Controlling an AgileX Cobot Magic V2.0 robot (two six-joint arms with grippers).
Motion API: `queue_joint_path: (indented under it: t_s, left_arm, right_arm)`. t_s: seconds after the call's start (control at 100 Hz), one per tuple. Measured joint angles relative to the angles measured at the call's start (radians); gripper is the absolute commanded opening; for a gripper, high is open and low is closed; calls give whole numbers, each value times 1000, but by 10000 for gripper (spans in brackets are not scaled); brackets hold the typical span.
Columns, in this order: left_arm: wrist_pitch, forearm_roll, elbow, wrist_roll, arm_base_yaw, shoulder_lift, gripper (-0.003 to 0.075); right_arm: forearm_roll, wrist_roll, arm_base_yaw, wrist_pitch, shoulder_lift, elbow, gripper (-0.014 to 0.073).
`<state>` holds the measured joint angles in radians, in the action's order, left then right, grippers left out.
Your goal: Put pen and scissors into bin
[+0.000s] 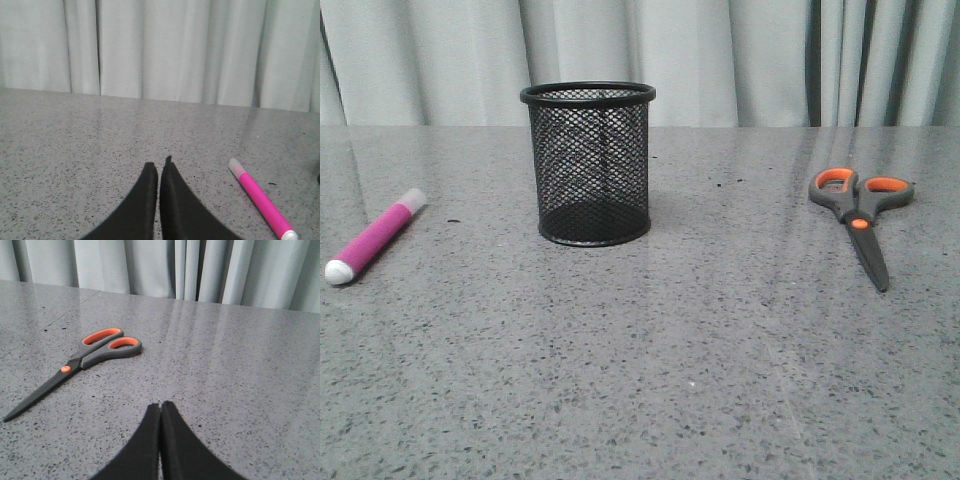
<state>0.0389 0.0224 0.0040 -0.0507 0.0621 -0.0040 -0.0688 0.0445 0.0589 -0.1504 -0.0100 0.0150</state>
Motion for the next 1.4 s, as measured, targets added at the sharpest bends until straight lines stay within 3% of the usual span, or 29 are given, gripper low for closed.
queue_joint_path:
  t_s: [1.07, 1.4]
  left_arm:
    - [0, 14, 0, 0, 0, 0, -20]
    - [0, 290, 0, 0, 0, 0, -20]
  right_arm:
    - [18, 0, 0, 16, 0, 0, -65]
    - [202, 0, 0, 150, 0, 0, -65]
